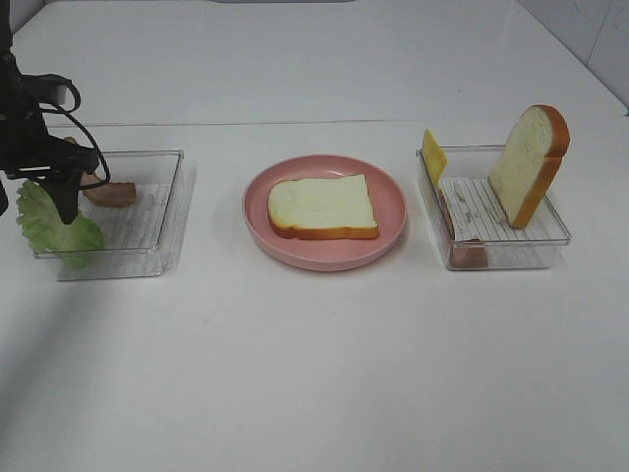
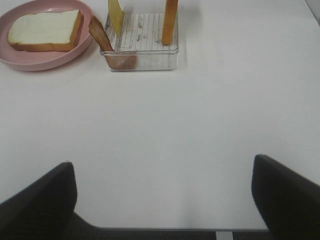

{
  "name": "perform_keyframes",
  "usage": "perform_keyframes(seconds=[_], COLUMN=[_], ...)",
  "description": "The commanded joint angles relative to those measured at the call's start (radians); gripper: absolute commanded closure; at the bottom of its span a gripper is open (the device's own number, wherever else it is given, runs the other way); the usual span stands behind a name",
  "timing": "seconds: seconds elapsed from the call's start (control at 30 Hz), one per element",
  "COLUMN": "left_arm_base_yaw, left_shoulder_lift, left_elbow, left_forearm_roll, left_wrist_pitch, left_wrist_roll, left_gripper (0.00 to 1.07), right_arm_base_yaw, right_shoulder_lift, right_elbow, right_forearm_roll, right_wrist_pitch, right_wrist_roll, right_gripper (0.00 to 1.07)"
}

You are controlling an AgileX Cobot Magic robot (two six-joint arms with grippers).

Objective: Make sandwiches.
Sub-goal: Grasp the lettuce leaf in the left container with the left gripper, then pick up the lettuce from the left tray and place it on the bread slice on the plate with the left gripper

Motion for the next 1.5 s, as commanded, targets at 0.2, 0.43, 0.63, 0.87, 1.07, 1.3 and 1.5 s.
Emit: perform_keyframes(seconds=[0.2,0.43,0.63,0.87,1.07,1.3,1.5], left_arm_base_yaw=[-0.006,-0.006,-0.006,-0.039,-0.069,-0.136,-0.202], left_shoulder_lift=[0.003,0.003,0.001,-0.061,-0.127,-0.184,-0.151], left_elbow=[0.002,0.002,0.002,0.001,0.001,-0.142,-0.332], left_forearm_roll=[-0.016,-0.049,-0.051,-0.049,-0.054,-0.101,-0.218], left_wrist_pitch=[-0.023,-0.031,-0.031,-0.03,-0.03,0.055,0.07], left_wrist_roll=[0.012,0.076,0.074,0.062,0.037,0.042,0.106], left_gripper=[0.74,1.07,1.07,1.07,1.07,1.07,1.07], right_arm_base_yaw=[-0.004,-0.004,-0.004,-0.004,-0.004,-0.004,-0.004], right_shoulder_lift=[-0.021,-0.021,-0.021,-0.021,-0.021,-0.021,-0.021], right_elbow=[0.004,0.004,0.004,0.004,0.004,0.004,0.004], right_forearm_roll=[-0.005,-0.005,-0.005,-0.005,-0.005,-0.005,-0.002], right_wrist_pitch=[-0.005,-0.005,-0.005,-0.005,-0.005,-0.005,-0.005], right_wrist_roll=[-0.002,-0.002,-0.002,-0.002,-0.002,-0.002,-0.002], right_gripper=[0.15,0.15,0.15,0.15,0.15,0.15,0.15])
